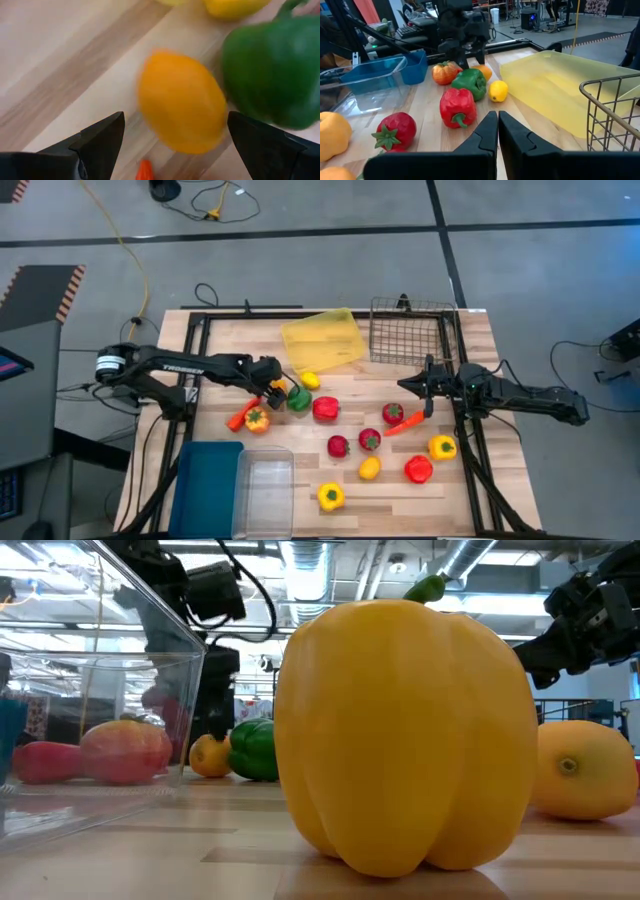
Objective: Sort produce into baskets
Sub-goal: Put the top left yellow lemon into the yellow bin
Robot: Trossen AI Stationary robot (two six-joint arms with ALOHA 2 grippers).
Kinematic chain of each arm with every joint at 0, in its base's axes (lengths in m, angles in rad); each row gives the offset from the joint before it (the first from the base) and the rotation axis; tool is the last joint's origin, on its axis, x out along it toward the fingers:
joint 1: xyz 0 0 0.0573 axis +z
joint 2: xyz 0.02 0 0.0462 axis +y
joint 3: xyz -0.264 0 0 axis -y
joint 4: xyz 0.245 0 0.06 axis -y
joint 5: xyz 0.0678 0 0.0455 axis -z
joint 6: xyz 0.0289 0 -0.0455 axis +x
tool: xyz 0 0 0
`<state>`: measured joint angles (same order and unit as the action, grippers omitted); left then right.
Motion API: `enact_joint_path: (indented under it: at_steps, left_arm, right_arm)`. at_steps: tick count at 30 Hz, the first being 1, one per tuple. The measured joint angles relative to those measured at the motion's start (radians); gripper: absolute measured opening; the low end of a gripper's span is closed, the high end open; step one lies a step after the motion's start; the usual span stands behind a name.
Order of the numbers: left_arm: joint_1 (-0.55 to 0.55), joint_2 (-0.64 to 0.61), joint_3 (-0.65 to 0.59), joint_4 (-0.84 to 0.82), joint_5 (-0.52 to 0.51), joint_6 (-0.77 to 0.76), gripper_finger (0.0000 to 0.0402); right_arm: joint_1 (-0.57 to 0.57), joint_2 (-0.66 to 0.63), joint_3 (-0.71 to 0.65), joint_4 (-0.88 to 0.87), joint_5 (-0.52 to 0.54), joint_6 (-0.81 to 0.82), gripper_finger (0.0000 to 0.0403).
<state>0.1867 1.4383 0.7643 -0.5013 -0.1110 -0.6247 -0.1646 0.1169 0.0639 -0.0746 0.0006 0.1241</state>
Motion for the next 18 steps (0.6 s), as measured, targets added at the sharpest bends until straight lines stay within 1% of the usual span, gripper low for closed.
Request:
enact_joint_path:
  at_steps: [4, 7, 18]
  left_arm:
    - [-0.002, 0.050, -0.001, 0.020, 0.001, 0.015, 0.0337]
    - [-0.002, 0.074, -0.001, 0.047, -0.002, 0.040, 0.0324]
    - [-0.001, 0.086, -0.001, 0.060, -0.007, 0.063, 0.0225]
  right_arm:
    - [0.000, 0.000, 0.000, 0.000, 0.000, 0.000, 0.0044]
    - [0.000, 0.000, 0.000, 0.000, 0.000, 0.000, 0.0044]
    - [0.000, 0.000, 0.000, -0.001, 0.000, 0.000, 0.0044]
